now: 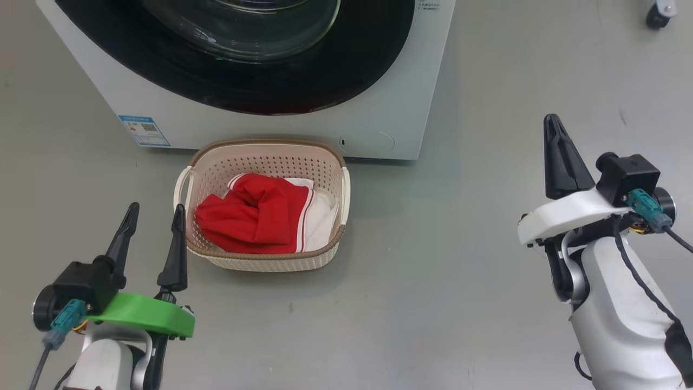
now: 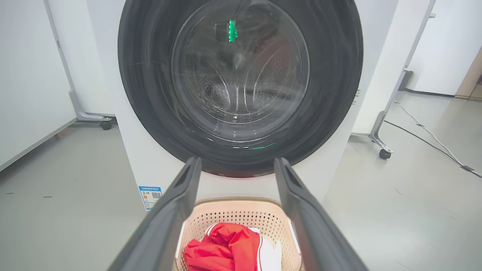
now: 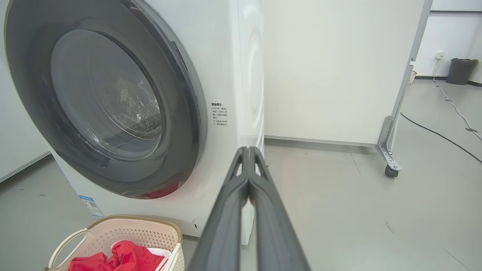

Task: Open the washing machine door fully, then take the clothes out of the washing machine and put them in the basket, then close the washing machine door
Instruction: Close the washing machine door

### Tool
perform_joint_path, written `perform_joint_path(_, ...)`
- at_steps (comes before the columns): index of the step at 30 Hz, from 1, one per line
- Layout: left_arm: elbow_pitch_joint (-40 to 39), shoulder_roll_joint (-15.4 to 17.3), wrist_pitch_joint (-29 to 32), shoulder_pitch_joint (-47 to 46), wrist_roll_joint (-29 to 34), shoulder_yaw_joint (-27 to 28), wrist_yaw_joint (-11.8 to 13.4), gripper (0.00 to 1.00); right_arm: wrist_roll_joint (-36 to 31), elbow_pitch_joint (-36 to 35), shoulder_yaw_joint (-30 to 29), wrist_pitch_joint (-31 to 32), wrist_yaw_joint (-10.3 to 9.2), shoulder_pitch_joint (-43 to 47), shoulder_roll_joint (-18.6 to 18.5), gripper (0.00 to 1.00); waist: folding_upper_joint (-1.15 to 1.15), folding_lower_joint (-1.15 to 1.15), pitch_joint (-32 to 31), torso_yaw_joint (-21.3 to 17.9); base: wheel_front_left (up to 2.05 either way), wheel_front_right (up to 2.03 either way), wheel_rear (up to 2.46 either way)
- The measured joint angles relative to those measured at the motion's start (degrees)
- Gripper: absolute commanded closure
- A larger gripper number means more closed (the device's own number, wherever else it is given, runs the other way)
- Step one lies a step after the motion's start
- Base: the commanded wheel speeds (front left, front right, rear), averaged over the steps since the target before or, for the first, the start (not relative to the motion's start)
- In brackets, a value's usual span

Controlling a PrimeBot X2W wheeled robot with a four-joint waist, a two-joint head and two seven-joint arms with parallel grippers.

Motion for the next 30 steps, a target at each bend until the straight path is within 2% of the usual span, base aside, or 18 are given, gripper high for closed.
perform_joint_path(14, 0.14, -0.23, 0.0, 3.25, 0.71, 1.78, 0.02, 0.0, -0.55, -6.06, -1.45, 0.0, -0.54, 10.46, 1.65, 1.0, 0.0, 0.0, -3.99, -2.61, 0.0, 0.0, 0.0)
perform_joint_path(15, 0.11, -0.27, 0.0, 3.31, 0.92, 1.88, 0.04, 0.0, -0.6, -6.51, -1.58, 0.0, -0.54, 10.97, 1.66, 0.71, 0.0, 0.0, -4.06, -2.66, 0.0, 0.0, 0.0)
perform_joint_path(16, 0.08, -0.33, 0.0, 3.32, 1.03, 2.09, 0.09, 0.0, -0.62, -6.93, -1.7, 0.0, -0.54, 11.39, 1.69, 0.2, 0.0, 0.0, -4.11, -2.69, 0.0, 0.0, 0.0)
perform_joint_path(17, 0.09, -0.34, 0.0, 3.34, 1.03, 2.31, 0.09, 0.0, -0.71, -7.38, -1.85, 0.0, -0.56, 11.8, 1.69, 0.0, 0.0, 0.0, -4.15, -2.69, 0.0, 0.0, 0.0)
perform_joint_path(30, 1.15, -1.22, 0.01, 4.44, 0.67, 2.7, 0.1, 0.0, -2.19, -10.63, -2.76, 0.0, -0.55, 15.89, 1.82, 0.0, 0.0, 0.0, -4.22, -2.3, 0.0, 0.0, 0.0)
